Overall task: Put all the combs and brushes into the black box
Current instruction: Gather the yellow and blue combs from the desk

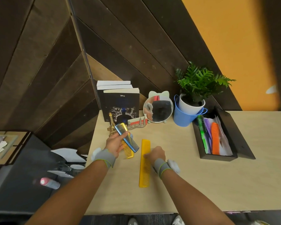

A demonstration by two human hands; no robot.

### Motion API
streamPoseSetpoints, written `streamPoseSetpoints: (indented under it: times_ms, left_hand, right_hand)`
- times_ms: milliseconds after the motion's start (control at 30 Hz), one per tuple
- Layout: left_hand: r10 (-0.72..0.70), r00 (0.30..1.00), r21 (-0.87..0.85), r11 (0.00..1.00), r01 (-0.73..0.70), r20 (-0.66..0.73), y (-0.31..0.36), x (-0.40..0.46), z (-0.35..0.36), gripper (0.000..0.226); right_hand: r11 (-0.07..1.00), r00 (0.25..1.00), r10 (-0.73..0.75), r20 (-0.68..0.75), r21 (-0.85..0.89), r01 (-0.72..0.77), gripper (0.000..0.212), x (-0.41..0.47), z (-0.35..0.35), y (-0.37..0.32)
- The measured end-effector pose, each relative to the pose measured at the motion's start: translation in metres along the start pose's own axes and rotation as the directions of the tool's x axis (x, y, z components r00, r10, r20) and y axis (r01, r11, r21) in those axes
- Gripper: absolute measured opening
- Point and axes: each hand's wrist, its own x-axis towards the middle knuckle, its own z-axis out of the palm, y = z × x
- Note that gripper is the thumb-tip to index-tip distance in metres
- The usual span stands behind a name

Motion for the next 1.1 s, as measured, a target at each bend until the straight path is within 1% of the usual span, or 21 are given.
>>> streamPoseSetpoints:
  times_ms: [33, 100, 167, 233, 300, 367, 400, 500, 533, 567, 600, 633, 667, 700, 733, 800, 867, 967, 1067, 1100]
  left_hand:
    - [0.0, 1.0, 0.001, 1.0, 0.0, -0.005, -0.001, 0.0, 0.0, 0.034]
    - [0.001, 1.0, 0.016, 1.0, -0.001, -0.005, -0.002, 0.002, 0.001, 0.035]
    - [-0.002, 1.0, 0.031, 1.0, 0.002, -0.007, -0.002, 0.002, 0.002, 0.037]
    - [-0.002, 1.0, 0.033, 0.999, 0.002, 0.0, -0.001, 0.001, 0.003, 0.034]
    - [0.0, 1.0, 0.035, 0.999, 0.001, -0.001, 0.0, 0.0, 0.004, 0.03]
    - [0.002, 1.0, 0.035, 0.999, -0.002, 0.001, 0.001, -0.002, 0.005, 0.029]
    - [0.003, 1.0, 0.035, 0.999, -0.003, 0.003, 0.001, -0.002, 0.005, 0.029]
    - [0.005, 1.0, 0.04, 0.999, -0.005, 0.016, 0.003, -0.003, 0.007, 0.027]
    - [0.002, 1.0, 0.043, 0.999, -0.003, 0.025, 0.003, -0.003, 0.008, 0.027]
    - [-0.001, 1.0, 0.049, 0.999, 0.0, 0.03, 0.002, -0.002, 0.009, 0.026]
    - [-0.006, 0.999, 0.055, 0.998, 0.004, 0.034, 0.002, -0.001, 0.011, 0.023]
    - [-0.01, 0.999, 0.062, 0.998, 0.007, 0.041, 0.002, -0.001, 0.013, 0.019]
    - [-0.016, 0.999, 0.067, 0.998, 0.012, 0.051, 0.001, 0.0, 0.014, 0.014]
    - [-0.023, 0.998, 0.073, 0.997, 0.018, 0.066, 0.0, 0.0, 0.017, 0.01]
    - [-0.031, 0.996, 0.082, 0.996, 0.024, 0.089, -0.001, 0.0, 0.021, 0.008]
    - [-0.035, 0.992, 0.104, 0.994, 0.022, 0.121, -0.003, 0.001, 0.024, 0.007]
    - [-0.034, 0.99, 0.133, 0.991, 0.015, 0.139, -0.004, 0.001, 0.03, 0.005]
    - [-0.044, 0.983, 0.17, 0.985, 0.014, 0.177, -0.007, 0.002, 0.046, 0.006]
    - [-0.054, 0.979, 0.189, 0.982, 0.016, 0.195, -0.011, 0.001, 0.068, 0.008]
    - [-0.056, 0.977, 0.19, 0.982, 0.017, 0.205, -0.012, 0.0, 0.077, 0.009]
  right_hand:
    - [1.0, 1.0, -0.002, -0.001, 0.012, 0.002, 0.039, -0.001, 0.001, 0.0]
    - [1.0, 1.0, -0.004, -0.01, 0.004, 0.004, 0.045, -0.003, 0.003, 0.001]
    - [0.999, 1.0, -0.02, -0.019, -0.037, 0.019, 0.042, -0.003, 0.005, 0.002]
    - [0.999, 1.0, -0.013, -0.01, -0.031, 0.012, 0.041, -0.001, 0.006, 0.002]
    - [1.0, 1.0, 0.002, 0.011, -0.013, -0.002, 0.052, 0.002, 0.004, 0.002]
    - [1.0, 0.999, 0.015, 0.04, 0.011, -0.016, 0.057, 0.003, 0.001, 0.002]
    - [1.0, 0.998, 0.019, 0.056, 0.016, -0.02, 0.056, 0.005, -0.001, 0.003]
    - [1.0, 0.995, -0.002, 0.095, -0.006, 0.003, 0.037, 0.012, -0.009, 0.008]
    - [1.0, 0.995, -0.013, 0.099, -0.001, 0.013, 0.036, 0.015, -0.014, 0.011]
    - [1.0, 0.994, -0.026, 0.107, 0.019, 0.024, 0.041, 0.019, -0.019, 0.014]
    - [0.998, 0.992, -0.033, 0.12, 0.061, 0.025, 0.046, 0.022, -0.024, 0.017]
    - [0.992, 0.988, -0.044, 0.146, 0.121, 0.027, 0.044, 0.023, -0.029, 0.019]
    - [0.981, 0.983, -0.063, 0.172, 0.194, 0.029, 0.035, 0.023, -0.035, 0.022]
    - [0.96, 0.978, -0.068, 0.198, 0.28, 0.01, 0.021, 0.022, -0.041, 0.024]
    - [0.928, 0.973, -0.071, 0.221, 0.371, -0.017, 0.011, 0.023, -0.048, 0.028]
    - [0.869, 0.964, -0.085, 0.253, 0.493, -0.052, 0.014, 0.024, -0.058, 0.032]
    - [0.821, 0.958, -0.122, 0.26, 0.569, -0.05, 0.002, 0.021, -0.073, 0.032]
    - [0.745, 0.961, -0.187, 0.204, 0.667, 0.003, 0.013, 0.021, -0.101, 0.031]
    - [0.665, 0.961, -0.24, 0.138, 0.745, 0.059, 0.01, 0.027, -0.131, 0.033]
    - [0.642, 0.962, -0.247, 0.115, 0.763, 0.074, 0.014, 0.029, -0.14, 0.035]
